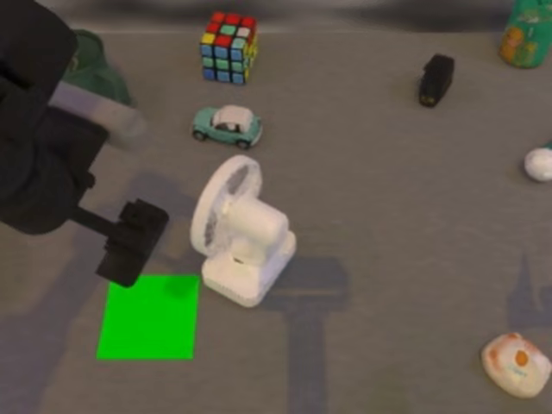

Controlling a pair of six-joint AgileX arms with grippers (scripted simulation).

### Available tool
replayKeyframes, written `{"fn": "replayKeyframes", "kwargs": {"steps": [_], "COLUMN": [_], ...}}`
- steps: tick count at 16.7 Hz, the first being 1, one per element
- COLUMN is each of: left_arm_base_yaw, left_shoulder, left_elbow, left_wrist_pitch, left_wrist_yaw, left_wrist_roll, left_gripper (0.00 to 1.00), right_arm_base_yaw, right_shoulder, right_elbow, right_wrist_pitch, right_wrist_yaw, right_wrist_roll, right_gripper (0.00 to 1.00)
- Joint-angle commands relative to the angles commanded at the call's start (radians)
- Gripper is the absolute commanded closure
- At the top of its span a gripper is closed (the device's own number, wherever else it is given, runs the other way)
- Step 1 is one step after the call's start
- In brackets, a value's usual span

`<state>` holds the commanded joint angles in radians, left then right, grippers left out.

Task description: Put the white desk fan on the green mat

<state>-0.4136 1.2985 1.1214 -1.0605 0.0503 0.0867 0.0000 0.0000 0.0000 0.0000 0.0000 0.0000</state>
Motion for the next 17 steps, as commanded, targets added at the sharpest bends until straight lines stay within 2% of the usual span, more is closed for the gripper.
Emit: {"fn": "replayKeyframes", "kwargs": {"steps": [5,10,13,17], "left_arm_base_yaw": [-0.089,-0.132,-0.141,-0.142], "left_shoulder": [0.439,0.733,0.825,0.850], "left_elbow": [0.454,0.836,0.972,1.012], "left_wrist_pitch": [-0.292,-0.450,-0.487,-0.495], "left_wrist_yaw": [-0.022,-0.042,-0.048,-0.049], "left_wrist_roll": [-0.019,-0.058,-0.079,-0.086], "left_gripper": [0.00,0.00,0.00,0.00], "right_arm_base_yaw": [0.000,0.000,0.000,0.000], "right_shoulder": [0.000,0.000,0.000,0.000], "right_elbow": [0.000,0.000,0.000,0.000], "right_wrist_pitch": [0.000,0.000,0.000,0.000], "right_wrist_yaw": [0.000,0.000,0.000,0.000], "right_wrist_roll": [0.000,0.000,0.000,0.000], "right_gripper": [0.00,0.00,0.00,0.00]}}
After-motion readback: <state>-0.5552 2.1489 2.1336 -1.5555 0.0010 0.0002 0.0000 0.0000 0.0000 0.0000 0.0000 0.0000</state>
